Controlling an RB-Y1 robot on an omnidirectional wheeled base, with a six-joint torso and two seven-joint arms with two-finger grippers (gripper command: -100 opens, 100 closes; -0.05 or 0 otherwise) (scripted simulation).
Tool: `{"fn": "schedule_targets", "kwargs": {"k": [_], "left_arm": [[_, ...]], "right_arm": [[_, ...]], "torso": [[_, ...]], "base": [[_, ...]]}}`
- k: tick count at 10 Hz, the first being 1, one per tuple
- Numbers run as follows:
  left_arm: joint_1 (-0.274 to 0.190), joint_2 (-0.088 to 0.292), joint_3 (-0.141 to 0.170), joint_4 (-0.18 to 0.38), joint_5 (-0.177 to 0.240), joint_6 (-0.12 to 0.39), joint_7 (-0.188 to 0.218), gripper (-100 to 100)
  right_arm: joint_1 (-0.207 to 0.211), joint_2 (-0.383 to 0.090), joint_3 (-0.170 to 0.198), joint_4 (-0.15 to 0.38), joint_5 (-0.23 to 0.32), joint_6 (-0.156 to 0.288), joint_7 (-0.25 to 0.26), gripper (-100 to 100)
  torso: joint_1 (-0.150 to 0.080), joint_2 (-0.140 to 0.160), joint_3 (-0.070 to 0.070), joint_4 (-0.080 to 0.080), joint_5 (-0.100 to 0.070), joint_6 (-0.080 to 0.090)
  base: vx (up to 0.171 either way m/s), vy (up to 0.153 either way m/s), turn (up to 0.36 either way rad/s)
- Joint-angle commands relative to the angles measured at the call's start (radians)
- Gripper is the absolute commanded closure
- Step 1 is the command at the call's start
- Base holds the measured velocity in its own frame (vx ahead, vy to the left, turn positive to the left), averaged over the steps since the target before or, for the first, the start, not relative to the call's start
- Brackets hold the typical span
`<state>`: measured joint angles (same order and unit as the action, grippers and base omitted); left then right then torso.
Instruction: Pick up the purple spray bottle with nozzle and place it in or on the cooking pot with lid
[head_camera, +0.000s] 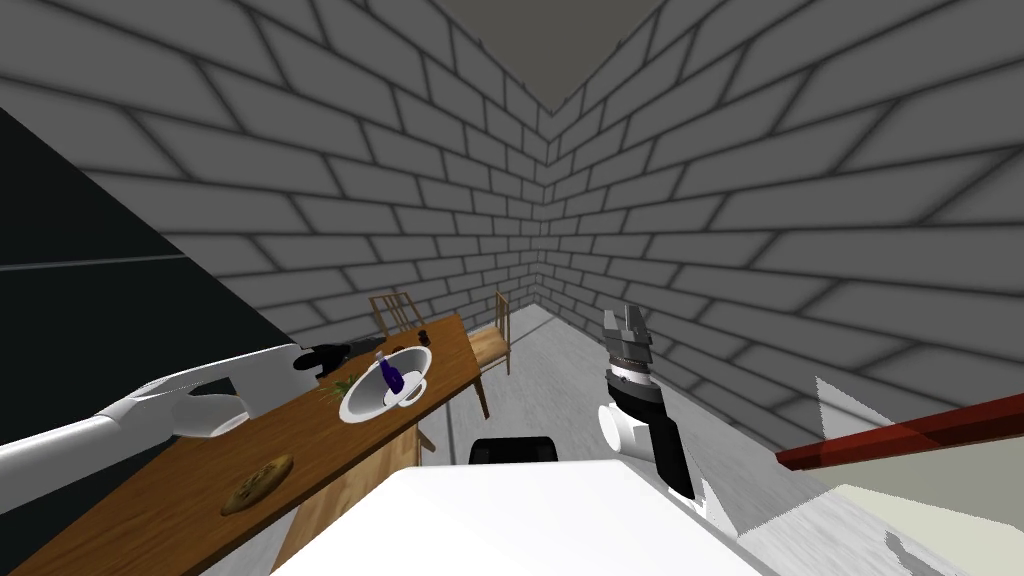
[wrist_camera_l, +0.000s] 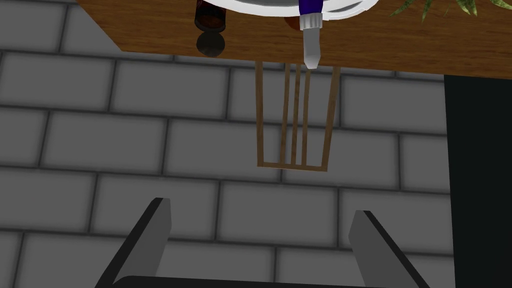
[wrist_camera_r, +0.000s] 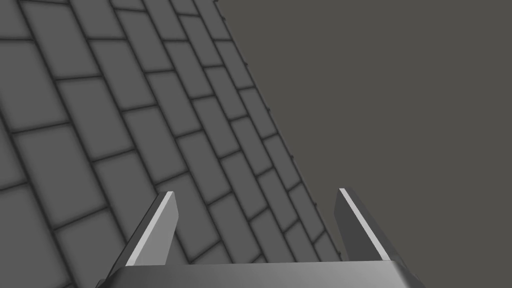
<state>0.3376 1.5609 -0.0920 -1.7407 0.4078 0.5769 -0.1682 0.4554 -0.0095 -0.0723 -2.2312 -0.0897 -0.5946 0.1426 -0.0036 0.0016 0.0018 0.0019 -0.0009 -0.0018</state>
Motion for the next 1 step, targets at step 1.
{"fn": "schedule_targets", "kwargs": {"k": [1], "left_arm": [[0.000, 0.000, 0.000, 0.000, 0.000, 0.000, 0.000, 0]], "right_arm": [[0.000, 0.000, 0.000, 0.000, 0.000, 0.000, 0.000, 0]], "torso": [[0.000, 0.000, 0.000, 0.000, 0.000, 0.000]], "base": [[0.000, 0.000, 0.000]]}}
